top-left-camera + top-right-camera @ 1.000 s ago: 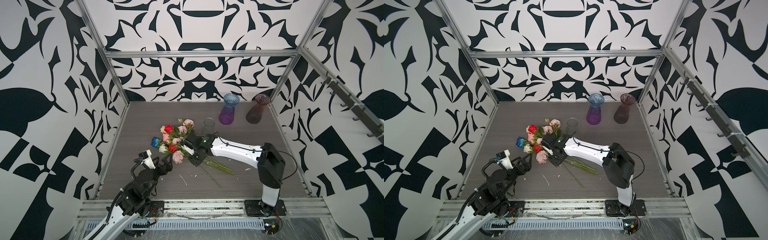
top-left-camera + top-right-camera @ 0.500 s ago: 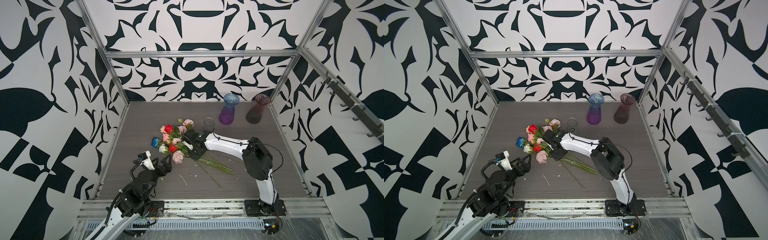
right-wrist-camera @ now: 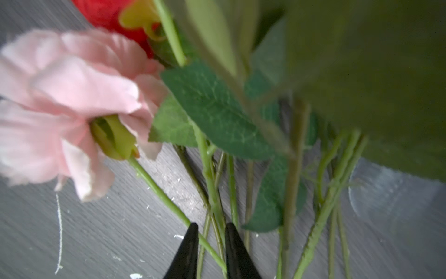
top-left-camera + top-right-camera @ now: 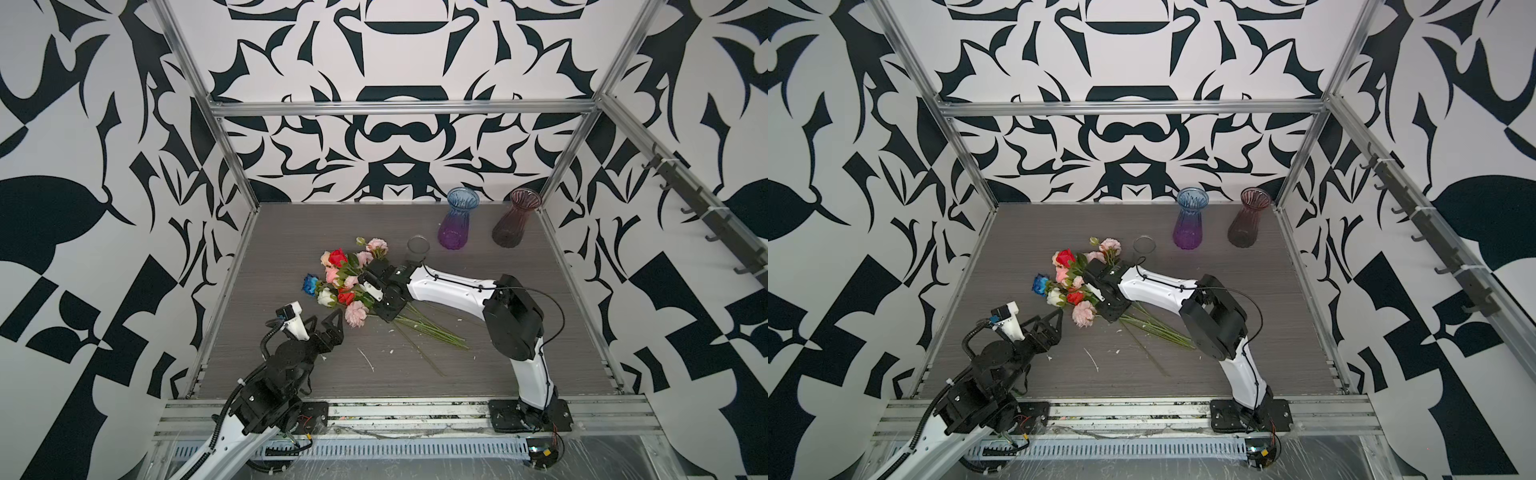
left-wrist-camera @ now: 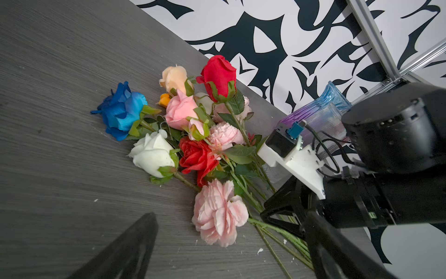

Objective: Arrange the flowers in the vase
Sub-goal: 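Close the right gripper around the stems of the pink roses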

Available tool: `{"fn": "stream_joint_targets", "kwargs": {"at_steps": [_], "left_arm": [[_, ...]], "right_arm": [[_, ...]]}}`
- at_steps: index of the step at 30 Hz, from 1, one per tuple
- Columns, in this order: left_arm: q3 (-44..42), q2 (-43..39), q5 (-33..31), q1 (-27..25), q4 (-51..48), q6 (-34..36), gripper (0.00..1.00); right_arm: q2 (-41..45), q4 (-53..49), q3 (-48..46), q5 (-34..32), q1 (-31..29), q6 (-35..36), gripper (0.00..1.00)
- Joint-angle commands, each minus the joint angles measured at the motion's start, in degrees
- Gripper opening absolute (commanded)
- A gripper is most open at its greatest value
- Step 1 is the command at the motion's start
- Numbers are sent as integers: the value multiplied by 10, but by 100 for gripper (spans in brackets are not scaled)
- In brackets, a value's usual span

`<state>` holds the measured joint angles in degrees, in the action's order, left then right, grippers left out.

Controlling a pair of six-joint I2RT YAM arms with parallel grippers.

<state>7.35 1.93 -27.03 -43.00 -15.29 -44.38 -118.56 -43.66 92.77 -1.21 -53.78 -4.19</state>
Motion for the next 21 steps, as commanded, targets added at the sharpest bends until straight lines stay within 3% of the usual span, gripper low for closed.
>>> {"fn": "stream_joint_targets", "kwargs": {"at_steps": [1,9,15,21], "left_arm": [[10,-7,-2,3,-13,-9,99],[11,-15,-4,3,-26,-15,99],[17,-16,-5,3,-44,-22,99],[17,-16,-7,2,-45,-23,99]], "right_arm": [[7,-11,26,9,-3,11,19],[-20,-13,39,26,-3,41,20],[-10,-30,59,18,-4,43,1],[30,-53,87,6,-10,56,0]]}}
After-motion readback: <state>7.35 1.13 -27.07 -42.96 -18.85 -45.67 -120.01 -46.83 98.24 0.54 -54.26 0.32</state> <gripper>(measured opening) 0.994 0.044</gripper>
